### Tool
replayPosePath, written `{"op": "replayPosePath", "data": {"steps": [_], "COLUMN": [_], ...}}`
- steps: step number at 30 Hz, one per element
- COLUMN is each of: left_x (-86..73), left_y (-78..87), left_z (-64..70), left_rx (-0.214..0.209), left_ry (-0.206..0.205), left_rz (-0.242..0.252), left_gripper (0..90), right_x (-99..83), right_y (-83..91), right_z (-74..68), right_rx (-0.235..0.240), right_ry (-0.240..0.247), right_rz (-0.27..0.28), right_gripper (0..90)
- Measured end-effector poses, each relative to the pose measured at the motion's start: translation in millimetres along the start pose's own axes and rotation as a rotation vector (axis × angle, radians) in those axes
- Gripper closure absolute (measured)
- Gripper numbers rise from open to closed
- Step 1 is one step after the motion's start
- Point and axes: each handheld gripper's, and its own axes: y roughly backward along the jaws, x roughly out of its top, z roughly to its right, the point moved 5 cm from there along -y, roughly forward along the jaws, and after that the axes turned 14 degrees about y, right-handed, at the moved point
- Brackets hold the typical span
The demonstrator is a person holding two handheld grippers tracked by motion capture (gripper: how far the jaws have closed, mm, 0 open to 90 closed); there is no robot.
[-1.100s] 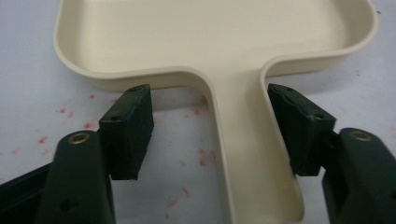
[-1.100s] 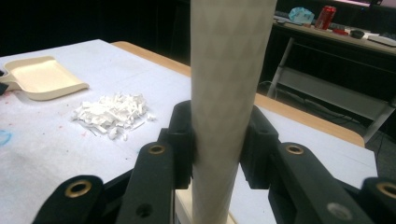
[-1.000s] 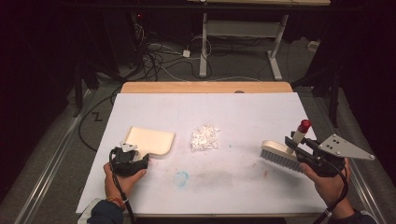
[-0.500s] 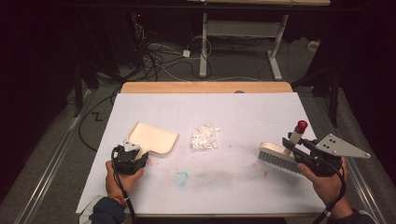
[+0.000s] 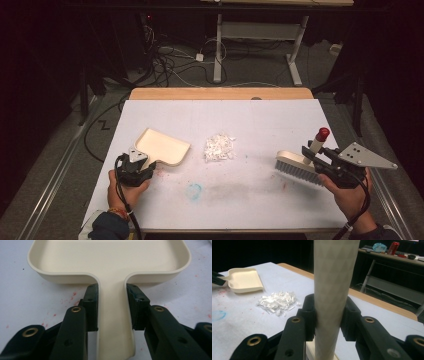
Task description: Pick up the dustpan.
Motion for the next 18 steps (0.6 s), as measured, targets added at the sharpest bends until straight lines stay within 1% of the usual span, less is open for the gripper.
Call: {"op": "replayPosePath", "data": {"steps": [3, 6, 8, 10, 11, 13, 15, 18], "left_x": [0.1, -0.6, -2.4, -4.1, -4.7, -5.0, -5.3, -5.3], "left_y": [6.4, 12.8, 16.3, 19.2, 20.7, 22.4, 24.1, 27.6], "left_z": [2.4, 4.6, 6.3, 7.4, 7.8, 8.6, 9.6, 10.9], "left_rx": [0.003, 0.000, -0.012, -0.022, -0.028, -0.036, -0.039, -0.045], "left_ry": [-0.014, -0.031, -0.043, -0.052, -0.059, -0.075, -0.088, -0.104], "left_rz": [0.011, 0.023, 0.021, 0.024, 0.024, 0.026, 0.029, 0.036], "left_gripper": [63.6, 63.5, 63.6, 63.6, 63.6, 63.5, 63.6, 63.6], "right_x": [0.5, -0.4, -0.4, -0.7, -1.0, -2.0, -2.8, -4.5], "right_y": [2.1, 2.1, 1.5, 0.4, -0.2, -1.3, -2.0, -4.0], "right_z": [2.5, 3.8, 4.1, 4.1, 3.0, 3.5, 3.2, 3.5], "right_rx": [-0.015, -0.011, -0.005, -0.002, 0.003, 0.010, 0.009, 0.007], "right_ry": [0.002, -0.008, -0.009, -0.004, -0.013, -0.010, -0.023, -0.018], "right_rz": [0.006, 0.006, 0.017, 0.019, 0.018, 0.020, 0.016, 0.003], "right_gripper": [70.1, 70.1, 70.1, 70.2, 70.2, 70.2, 70.2, 70.2]}}
